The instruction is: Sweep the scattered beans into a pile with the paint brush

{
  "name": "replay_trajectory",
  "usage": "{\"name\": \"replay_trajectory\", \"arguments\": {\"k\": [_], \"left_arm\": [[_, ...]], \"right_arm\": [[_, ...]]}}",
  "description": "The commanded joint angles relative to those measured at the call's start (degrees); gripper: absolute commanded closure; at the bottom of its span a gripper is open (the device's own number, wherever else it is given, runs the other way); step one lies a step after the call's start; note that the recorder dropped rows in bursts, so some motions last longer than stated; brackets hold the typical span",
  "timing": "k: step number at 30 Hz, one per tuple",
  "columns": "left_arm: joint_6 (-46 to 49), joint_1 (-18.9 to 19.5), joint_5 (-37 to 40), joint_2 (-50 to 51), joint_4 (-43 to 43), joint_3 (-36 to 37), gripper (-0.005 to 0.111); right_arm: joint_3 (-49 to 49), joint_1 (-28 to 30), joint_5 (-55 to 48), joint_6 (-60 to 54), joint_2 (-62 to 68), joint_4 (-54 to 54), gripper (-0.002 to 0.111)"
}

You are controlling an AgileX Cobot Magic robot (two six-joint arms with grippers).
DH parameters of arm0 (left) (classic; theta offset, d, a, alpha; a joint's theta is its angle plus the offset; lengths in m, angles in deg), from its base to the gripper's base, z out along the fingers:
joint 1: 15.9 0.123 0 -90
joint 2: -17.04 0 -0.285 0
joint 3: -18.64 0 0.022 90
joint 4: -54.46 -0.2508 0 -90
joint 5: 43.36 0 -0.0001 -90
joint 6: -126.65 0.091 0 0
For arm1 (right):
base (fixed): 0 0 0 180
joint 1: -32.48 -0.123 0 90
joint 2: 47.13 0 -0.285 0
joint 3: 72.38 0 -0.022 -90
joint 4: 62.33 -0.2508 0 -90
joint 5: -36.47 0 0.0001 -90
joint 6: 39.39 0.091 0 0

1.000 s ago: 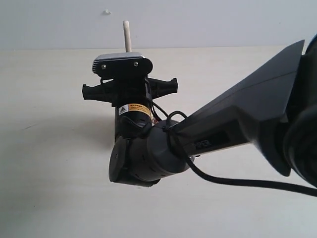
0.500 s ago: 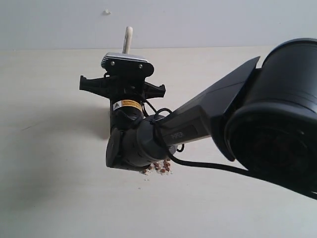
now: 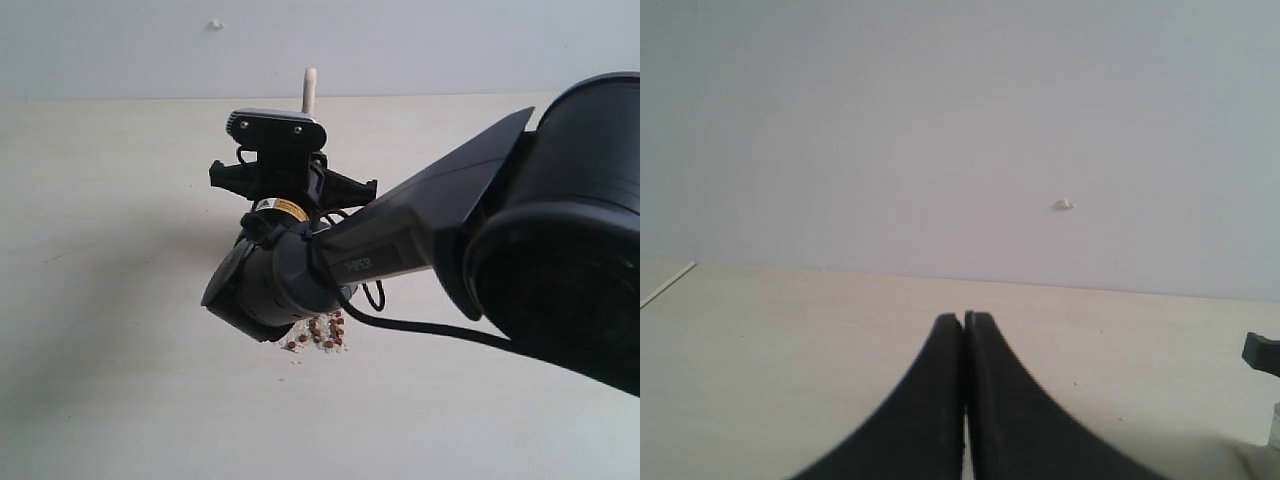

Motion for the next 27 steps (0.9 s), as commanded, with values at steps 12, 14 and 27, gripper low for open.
{"name": "replay_trajectory", "arguments": {"k": [12, 14, 27], "left_arm": [[0.1, -0.4, -0.1, -0.3, -0.2, 0.0, 0.107], [0.1, -0.4, -0.1, -0.3, -0.2, 0.0, 0.107], [0.1, -1.5, -0.1, -0.3, -0.2, 0.0, 0.107]], "right_arm": [[0.3, -4.4, -7.8, -23.5, -12.5, 1.2, 0.108], [1.3, -5.0, -13.6, -25.5, -14.7, 0.8, 0.108], [23.5, -4.2, -21.2, 18.0, -19.6, 49.7, 0.108]]}}
